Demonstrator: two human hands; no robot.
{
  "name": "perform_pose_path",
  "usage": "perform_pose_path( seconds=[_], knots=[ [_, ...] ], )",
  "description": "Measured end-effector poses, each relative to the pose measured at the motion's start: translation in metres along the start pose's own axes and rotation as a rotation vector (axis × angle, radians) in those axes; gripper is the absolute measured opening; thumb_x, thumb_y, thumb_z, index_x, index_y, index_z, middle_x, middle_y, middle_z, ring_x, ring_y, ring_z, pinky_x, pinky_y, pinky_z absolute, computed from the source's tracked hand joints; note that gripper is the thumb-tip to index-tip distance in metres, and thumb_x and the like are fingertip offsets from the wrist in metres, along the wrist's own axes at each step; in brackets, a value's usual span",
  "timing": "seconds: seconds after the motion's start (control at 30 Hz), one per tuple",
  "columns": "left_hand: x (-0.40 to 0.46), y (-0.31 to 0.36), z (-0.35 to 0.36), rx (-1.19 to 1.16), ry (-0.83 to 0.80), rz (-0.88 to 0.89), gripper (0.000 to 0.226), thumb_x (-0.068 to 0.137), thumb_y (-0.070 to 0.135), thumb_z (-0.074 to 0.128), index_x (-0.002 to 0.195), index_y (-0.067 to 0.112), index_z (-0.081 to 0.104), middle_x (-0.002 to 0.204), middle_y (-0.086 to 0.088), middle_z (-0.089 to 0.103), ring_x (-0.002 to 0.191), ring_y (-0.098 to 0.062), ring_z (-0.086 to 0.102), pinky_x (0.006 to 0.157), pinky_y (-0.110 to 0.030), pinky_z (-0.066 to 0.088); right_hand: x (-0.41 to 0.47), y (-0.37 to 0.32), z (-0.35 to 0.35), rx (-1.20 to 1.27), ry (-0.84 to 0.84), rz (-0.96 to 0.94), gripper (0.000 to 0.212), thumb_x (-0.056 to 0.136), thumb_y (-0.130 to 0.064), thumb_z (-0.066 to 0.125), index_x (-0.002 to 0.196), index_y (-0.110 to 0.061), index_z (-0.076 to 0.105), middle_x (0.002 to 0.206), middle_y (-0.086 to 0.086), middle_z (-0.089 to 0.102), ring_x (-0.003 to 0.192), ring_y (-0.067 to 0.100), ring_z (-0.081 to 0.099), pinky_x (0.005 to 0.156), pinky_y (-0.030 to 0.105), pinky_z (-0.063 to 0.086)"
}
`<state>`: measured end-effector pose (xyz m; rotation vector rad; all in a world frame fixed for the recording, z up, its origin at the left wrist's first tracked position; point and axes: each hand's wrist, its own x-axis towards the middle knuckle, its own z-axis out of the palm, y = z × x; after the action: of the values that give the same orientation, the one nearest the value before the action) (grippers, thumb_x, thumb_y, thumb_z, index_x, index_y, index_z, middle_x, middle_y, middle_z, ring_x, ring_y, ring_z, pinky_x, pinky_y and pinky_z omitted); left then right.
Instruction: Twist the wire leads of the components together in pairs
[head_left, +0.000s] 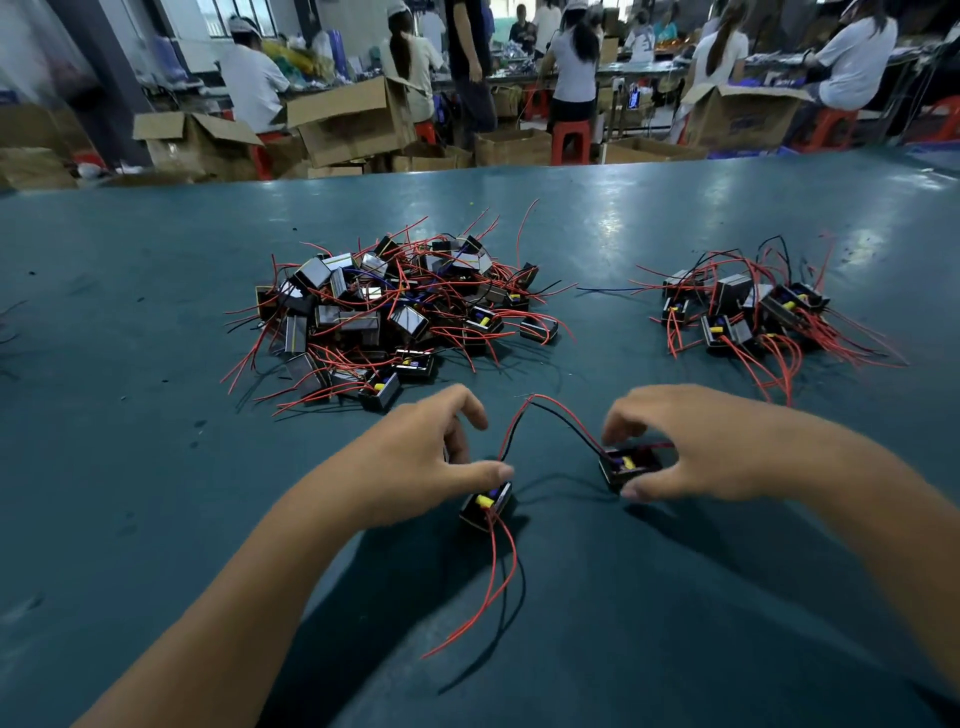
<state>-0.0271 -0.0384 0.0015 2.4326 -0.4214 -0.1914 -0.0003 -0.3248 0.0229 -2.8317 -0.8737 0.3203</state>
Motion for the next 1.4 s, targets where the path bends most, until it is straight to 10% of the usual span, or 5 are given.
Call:
perform_pose_path(
  seconds=[0.23,0.47,0.97,1.4],
  knots=[
    [0.007,0.017,0.032,-0.213,0.055,-0.063,0.025,0.092,0.024,0.069,0.107,0.019,0.05,0.064,0.001,0.07,0.046,-0.011,0.061,0.045,-0.018,0.041,0.016,-0.033,0.022,0.173,0.233,0.198,0.041,0.083,-0.065,0.062,0.085,-0.025,0.06,0.08,-0.009,0.064,0.077,0.011,0.06,0.07,0.032,0.051],
    [0.007,0.027,0.043,-0.542,-0.036,-0.088,0.027,0.089,-0.011,0.034,0.1,0.009,0.048,0.07,-0.007,0.07,0.052,-0.021,0.063,0.048,-0.026,0.049,0.011,-0.059,0.035,-0.124,0.137,0.258,0.067,0.076,-0.081,0.047,0.11,-0.024,0.048,0.109,-0.003,0.055,0.103,0.024,0.058,0.077,0.037,0.044],
    [0.009,0.02,0.05,-0.165,0.228,-0.024,0.029,0.098,0.009,0.041,0.119,0.023,0.054,0.075,0.017,0.069,0.062,-0.004,0.063,0.055,-0.014,0.045,0.019,0.043,-0.053,-0.145,0.433,0.539,0.044,0.083,-0.055,0.058,0.086,-0.011,0.052,0.084,0.008,0.061,0.078,0.029,0.058,0.063,0.034,0.044],
    [0.013,0.016,0.052,-0.121,0.237,0.04,0.029,0.098,0.01,0.042,0.115,0.031,0.054,0.082,0.019,0.067,0.066,-0.006,0.062,0.061,-0.02,0.05,0.077,0.152,-0.041,-0.382,0.468,0.791,0.064,0.084,-0.056,0.067,0.127,-0.011,0.05,0.129,0.018,0.055,0.121,0.038,0.05,0.098,0.046,0.044]
  ],
)
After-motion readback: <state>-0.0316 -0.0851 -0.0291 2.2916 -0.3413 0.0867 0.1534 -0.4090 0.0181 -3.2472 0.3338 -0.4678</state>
